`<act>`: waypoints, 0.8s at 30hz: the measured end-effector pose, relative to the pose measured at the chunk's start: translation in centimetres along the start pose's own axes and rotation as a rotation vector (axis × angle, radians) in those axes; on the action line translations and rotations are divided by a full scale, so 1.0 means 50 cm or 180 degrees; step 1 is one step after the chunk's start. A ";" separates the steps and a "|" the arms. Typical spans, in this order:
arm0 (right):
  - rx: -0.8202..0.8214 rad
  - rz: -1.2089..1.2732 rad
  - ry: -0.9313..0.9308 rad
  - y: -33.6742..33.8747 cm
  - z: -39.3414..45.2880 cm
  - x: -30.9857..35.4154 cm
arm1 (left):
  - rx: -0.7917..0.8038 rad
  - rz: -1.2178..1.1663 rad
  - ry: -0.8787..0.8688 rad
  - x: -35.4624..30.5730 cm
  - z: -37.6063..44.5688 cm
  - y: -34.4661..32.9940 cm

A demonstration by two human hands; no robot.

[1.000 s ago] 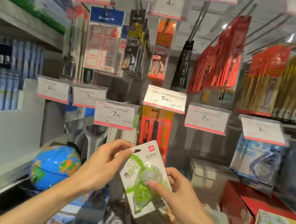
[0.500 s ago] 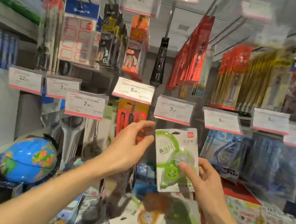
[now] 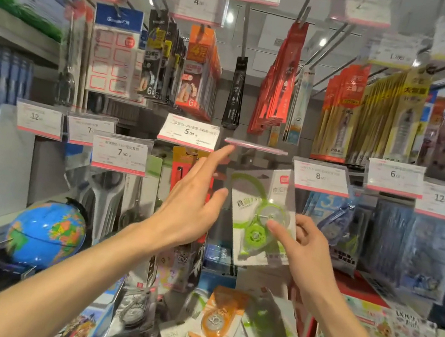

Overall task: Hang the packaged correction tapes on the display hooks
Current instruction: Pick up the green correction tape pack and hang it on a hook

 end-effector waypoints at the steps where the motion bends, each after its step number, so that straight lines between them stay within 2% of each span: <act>1: -0.0019 -0.0014 0.0003 -0.004 0.007 0.000 | 0.0028 0.0008 0.0030 0.000 0.002 -0.001; 9: -0.0103 -0.0074 -0.0184 -0.042 0.053 -0.015 | 0.0286 0.0177 0.0178 0.010 0.009 -0.014; 19: -0.0149 -0.0017 -0.0272 -0.074 0.069 -0.031 | 0.0287 0.0269 0.0301 0.036 0.025 -0.024; 24: -0.0130 0.0090 -0.0465 -0.087 0.066 -0.067 | 0.0295 0.0539 0.0635 0.084 0.014 -0.069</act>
Point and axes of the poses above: each hand's wrist, its own z-axis towards the middle knuckle, its own y-axis out of the back of the hand, x = y × z, the point moved 6 cm from there along z, towards the middle knuckle, and after that the axes turned 15 degrees about y, right-handed, at the moved point
